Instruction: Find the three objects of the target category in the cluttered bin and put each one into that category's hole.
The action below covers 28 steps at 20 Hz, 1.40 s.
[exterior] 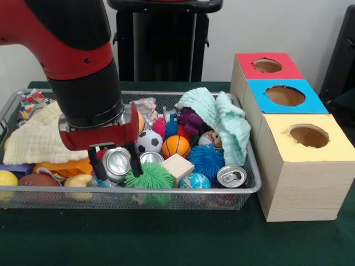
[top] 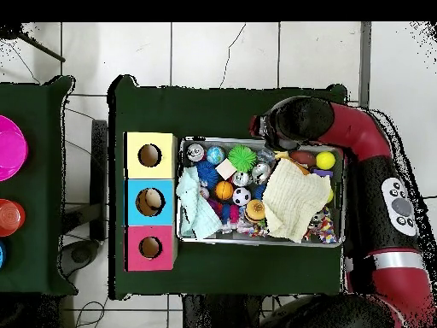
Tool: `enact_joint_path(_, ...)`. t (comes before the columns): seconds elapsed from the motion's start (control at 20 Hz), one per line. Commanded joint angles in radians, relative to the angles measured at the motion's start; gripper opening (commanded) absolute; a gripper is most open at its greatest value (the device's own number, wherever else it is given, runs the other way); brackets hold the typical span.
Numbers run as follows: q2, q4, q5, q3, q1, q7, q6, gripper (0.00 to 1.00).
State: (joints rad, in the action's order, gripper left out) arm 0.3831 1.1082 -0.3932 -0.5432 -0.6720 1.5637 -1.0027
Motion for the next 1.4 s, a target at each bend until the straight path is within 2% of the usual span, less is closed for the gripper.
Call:
enact_joint_path(0.05, 0.002, 0.13, -0.084, -0.065, -0.039, -0.317, 0.085, 1.0)
enact_joint_path(0.3, -0.047, 0.116, -0.11, -0.08, -0.05, -0.329, 0.106, 1.0)
enact_joint_path(0.8, -0.138, 0.035, -0.15, -0.118, -0.053, -0.377, 0.1, 1.0)
enact_joint_path(0.95, -0.151, 0.045, -0.162, -0.12, -0.056, -0.361, 0.106, 1.0)
enact_joint_path(1.25, -0.084, 0.154, -0.169, -0.11, -0.084, -0.289, 0.143, 1.0)
enact_joint_path(1.4, -0.069, 0.167, -0.171, -0.109, -0.093, -0.291, 0.138, 1.0)
